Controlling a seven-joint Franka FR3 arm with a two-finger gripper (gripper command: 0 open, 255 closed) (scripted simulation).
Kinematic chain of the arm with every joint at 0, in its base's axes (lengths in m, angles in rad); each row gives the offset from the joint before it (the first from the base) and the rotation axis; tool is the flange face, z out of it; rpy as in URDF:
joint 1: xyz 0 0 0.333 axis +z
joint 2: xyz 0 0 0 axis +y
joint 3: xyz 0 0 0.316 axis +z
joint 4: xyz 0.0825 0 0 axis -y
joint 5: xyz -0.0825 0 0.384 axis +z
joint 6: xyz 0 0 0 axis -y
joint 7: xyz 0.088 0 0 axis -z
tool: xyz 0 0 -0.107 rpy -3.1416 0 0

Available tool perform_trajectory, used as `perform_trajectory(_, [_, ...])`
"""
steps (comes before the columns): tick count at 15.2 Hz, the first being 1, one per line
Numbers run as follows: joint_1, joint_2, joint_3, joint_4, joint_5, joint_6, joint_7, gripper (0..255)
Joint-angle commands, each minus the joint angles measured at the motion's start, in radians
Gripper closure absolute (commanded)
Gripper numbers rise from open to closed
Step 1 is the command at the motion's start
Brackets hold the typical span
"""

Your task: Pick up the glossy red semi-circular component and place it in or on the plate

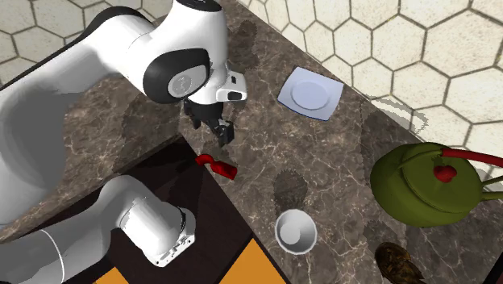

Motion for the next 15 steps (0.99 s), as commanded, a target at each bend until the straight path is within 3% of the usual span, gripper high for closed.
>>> perform_trajectory(1, [0.000,0.000,0.000,0.000,0.000,0.000,0.000,0])
perform_trajectory(6, [0.228,-0.345,-0.204,-0.199,-0.251,0.045,-0.727,0])
perform_trajectory(7, [0.247,-0.368,-0.225,-0.208,-0.273,0.046,-0.775,0])
perform_trajectory(15, [0.232,-0.404,-0.256,-0.321,-0.304,0.123,-0.771,0])
